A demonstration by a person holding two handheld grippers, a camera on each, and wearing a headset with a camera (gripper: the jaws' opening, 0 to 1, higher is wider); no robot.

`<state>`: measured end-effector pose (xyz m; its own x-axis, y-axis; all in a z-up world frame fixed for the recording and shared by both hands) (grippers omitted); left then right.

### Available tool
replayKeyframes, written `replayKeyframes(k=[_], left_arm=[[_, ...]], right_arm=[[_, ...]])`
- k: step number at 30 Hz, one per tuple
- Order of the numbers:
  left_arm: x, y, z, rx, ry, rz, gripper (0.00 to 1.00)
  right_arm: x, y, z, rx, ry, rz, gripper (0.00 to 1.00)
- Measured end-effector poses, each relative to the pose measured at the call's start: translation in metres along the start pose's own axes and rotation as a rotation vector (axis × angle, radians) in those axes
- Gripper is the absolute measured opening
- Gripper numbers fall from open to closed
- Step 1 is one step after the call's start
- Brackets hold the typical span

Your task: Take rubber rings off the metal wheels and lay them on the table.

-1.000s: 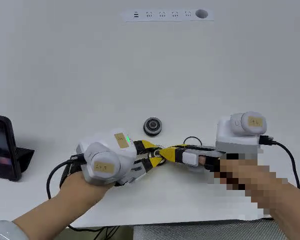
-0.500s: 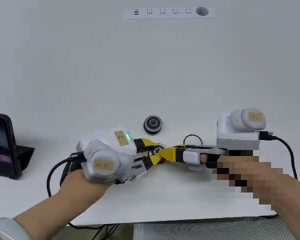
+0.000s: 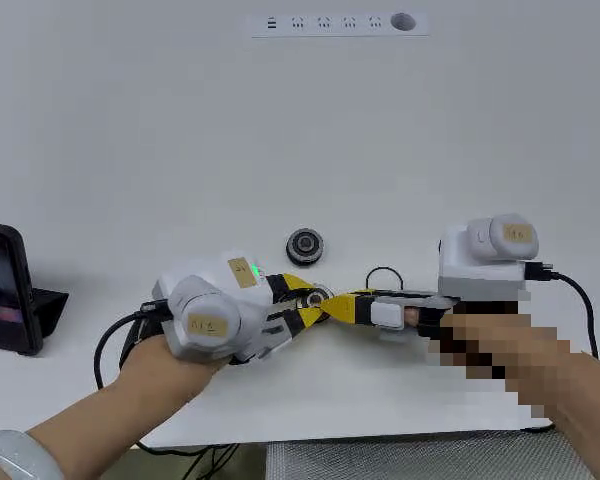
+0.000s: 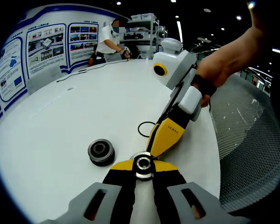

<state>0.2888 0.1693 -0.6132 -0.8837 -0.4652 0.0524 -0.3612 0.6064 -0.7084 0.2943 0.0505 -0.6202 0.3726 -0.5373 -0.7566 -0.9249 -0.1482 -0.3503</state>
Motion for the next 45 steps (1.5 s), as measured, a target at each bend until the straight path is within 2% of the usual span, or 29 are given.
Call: replayKeyframes(k=[12,25,45], left_arm=[[0.0005,0.0001,0.0000,0.001,0.000,-0.002,0.13],[-0.0001,0.0002,0.0003,0.002,0.003,-0.002,0.13],[0.0007,0.0003,-0.0001,0.000,0.005,0.001,0.13]], right_arm=[[0.0044,0.0002,0.0004,0.004,0.036,0.009,0.04],[0.0069,-0.0029,-0.0007,0.008,0.041,-0.012,0.02],[0.0015,-0.0019,-0.0012,0.018,0.044,-0.030,0.02]])
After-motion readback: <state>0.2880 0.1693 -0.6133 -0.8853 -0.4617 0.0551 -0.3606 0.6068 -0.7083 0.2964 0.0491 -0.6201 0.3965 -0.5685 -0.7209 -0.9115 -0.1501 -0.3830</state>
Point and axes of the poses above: the centre of the closed fingertips' face, and the gripper's own axes: z roughly forward along the fingers, x roughly to its right, y roughly out of its underside, the point moved 7 cm from there along -z, roughly backward along the fingers, and after that the axes turned 9 degrees about -x, right-handed, at the moved point
